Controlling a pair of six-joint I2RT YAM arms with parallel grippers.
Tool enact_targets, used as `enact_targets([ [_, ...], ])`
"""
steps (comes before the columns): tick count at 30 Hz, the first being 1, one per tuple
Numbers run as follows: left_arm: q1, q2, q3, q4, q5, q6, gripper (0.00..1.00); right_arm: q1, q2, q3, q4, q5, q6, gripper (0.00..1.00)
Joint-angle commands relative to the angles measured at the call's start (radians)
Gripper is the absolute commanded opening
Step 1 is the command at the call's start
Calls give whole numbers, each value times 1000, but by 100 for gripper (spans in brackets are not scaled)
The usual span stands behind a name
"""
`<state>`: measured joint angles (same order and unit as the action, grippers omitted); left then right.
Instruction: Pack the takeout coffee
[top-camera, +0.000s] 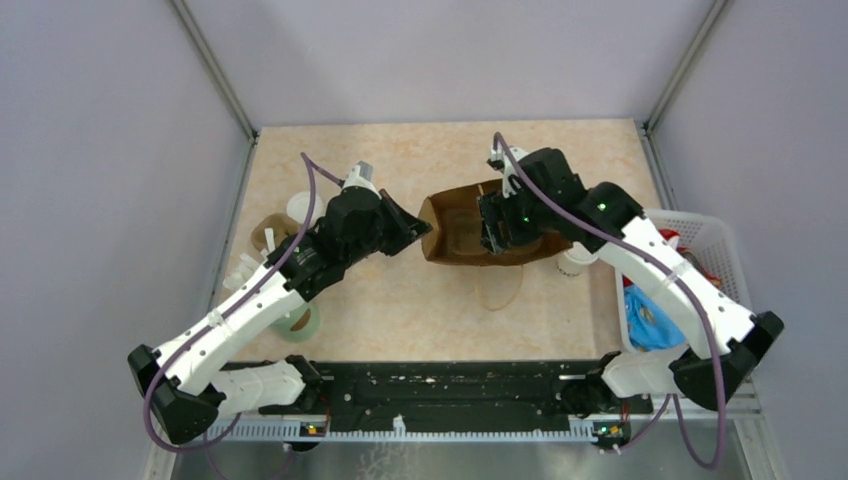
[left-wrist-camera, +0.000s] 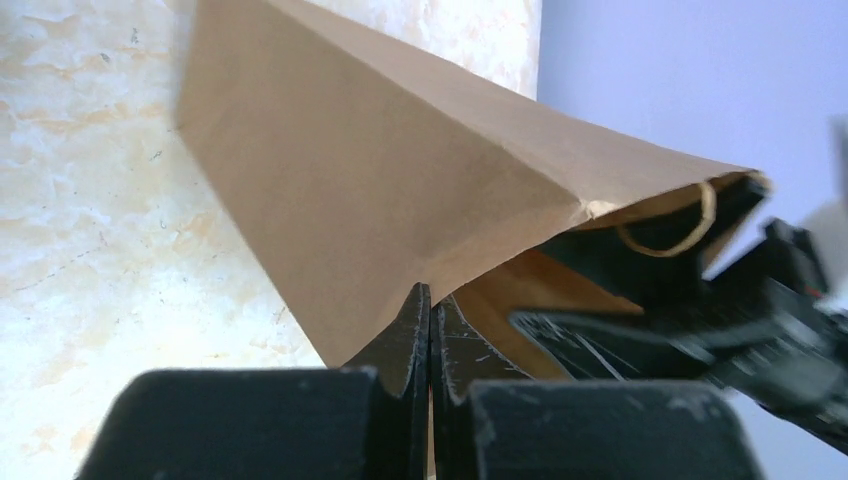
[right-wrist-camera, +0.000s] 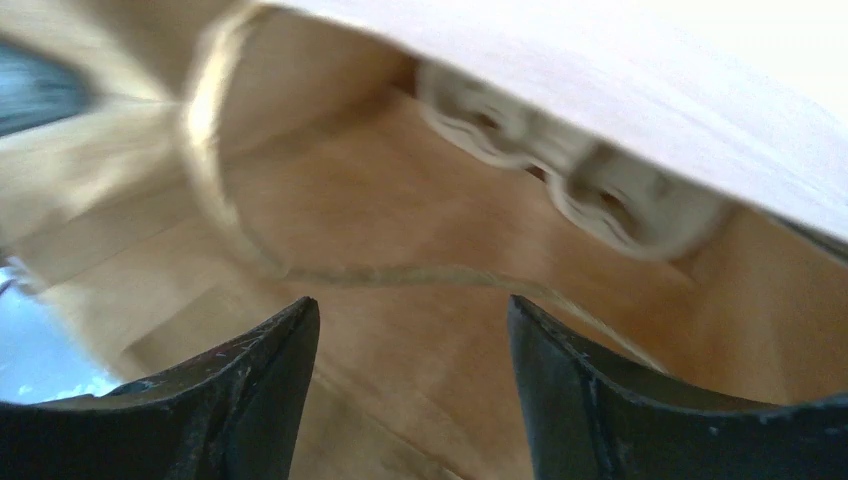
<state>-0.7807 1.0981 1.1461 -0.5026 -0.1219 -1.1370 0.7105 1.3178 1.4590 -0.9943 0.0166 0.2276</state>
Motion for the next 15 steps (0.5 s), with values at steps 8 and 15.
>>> enact_targets([
  [8,1,58,164,-86,-9,88,0,-4,-181,96,48,-298,17,87],
  [15,1,66,193,-81,-16,97,0,-4,-122,-1,210,-306,166,76],
])
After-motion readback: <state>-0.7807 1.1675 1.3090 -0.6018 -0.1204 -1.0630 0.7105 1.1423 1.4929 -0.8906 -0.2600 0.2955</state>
